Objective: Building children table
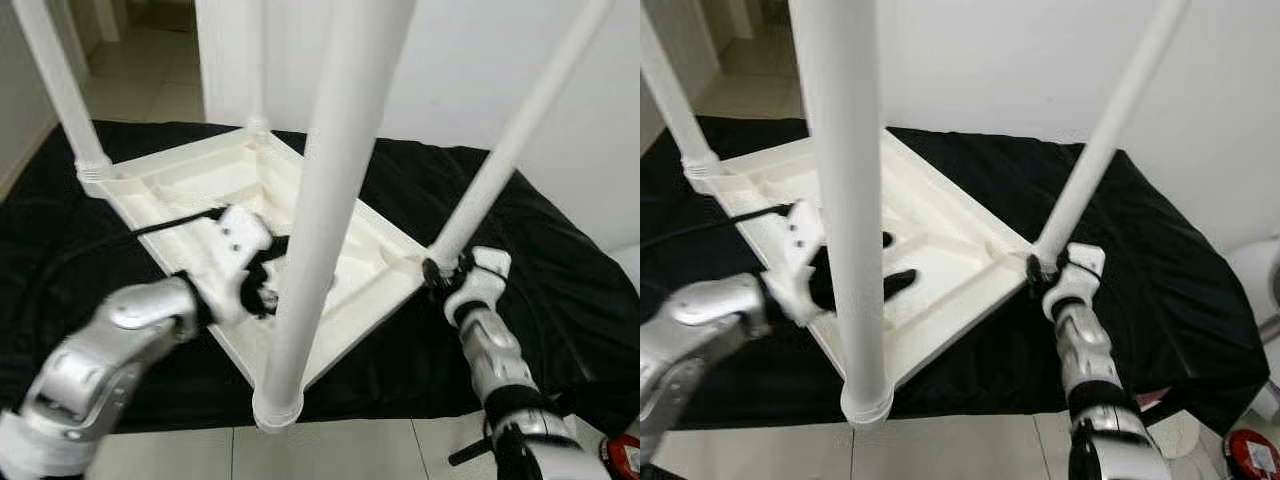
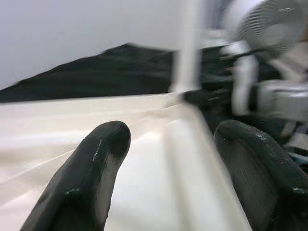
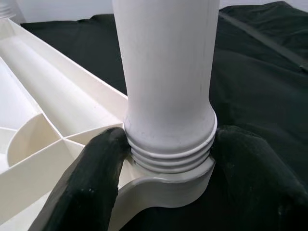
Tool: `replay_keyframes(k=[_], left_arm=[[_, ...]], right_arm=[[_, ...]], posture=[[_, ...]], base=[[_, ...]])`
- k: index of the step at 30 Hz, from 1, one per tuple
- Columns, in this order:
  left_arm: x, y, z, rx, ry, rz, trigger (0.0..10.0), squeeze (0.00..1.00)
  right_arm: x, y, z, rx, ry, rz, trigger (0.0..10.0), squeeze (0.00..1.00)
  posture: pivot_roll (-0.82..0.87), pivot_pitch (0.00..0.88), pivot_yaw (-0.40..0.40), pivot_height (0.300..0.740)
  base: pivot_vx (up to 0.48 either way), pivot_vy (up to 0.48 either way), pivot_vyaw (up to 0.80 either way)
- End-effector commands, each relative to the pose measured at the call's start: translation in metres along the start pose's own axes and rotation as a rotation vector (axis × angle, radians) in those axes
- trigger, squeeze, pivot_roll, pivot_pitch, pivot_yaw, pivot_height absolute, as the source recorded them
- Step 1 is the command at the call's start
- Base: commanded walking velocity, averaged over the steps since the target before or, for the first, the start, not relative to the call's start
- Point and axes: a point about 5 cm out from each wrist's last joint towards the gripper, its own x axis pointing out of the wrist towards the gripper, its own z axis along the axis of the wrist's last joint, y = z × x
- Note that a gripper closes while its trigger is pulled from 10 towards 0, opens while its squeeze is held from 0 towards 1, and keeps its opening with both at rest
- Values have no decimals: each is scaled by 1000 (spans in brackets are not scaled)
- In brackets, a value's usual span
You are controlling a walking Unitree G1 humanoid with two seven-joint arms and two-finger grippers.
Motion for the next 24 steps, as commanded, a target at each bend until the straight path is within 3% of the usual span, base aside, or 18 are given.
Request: replay_keyframes(k=[1, 6, 13, 22, 24], left_arm=[[0, 0, -2, 12, 1, -23, 10000, 0], [-11, 20, -13, 40, 67, 40, 10000, 0], [-19, 30, -15, 57, 90, 64, 10000, 0], [-25, 39, -16, 80, 99, 71, 10000, 0], [-33, 43, -23, 87, 139, 68, 10000, 0]], right_arm=[[0, -7, 21, -33, -107, 1, 10000, 0], [-19, -24, 21, -58, -137, -13, 10000, 0], [-29, -28, 30, -13, -196, -30, 10000, 0], [-35, 0, 30, -14, -170, 189, 10000, 0], [-43, 15, 24, -42, -108, 344, 10000, 0]], posture=[[49, 0, -107, 740], [39, 0, -94, 740], [29, 0, -78, 740], [35, 0, -85, 740], [38, 0, -89, 740]], base=[[0, 0, 0], [0, 0, 0], [0, 0, 0], [0, 0, 0], [0, 0, 0]])
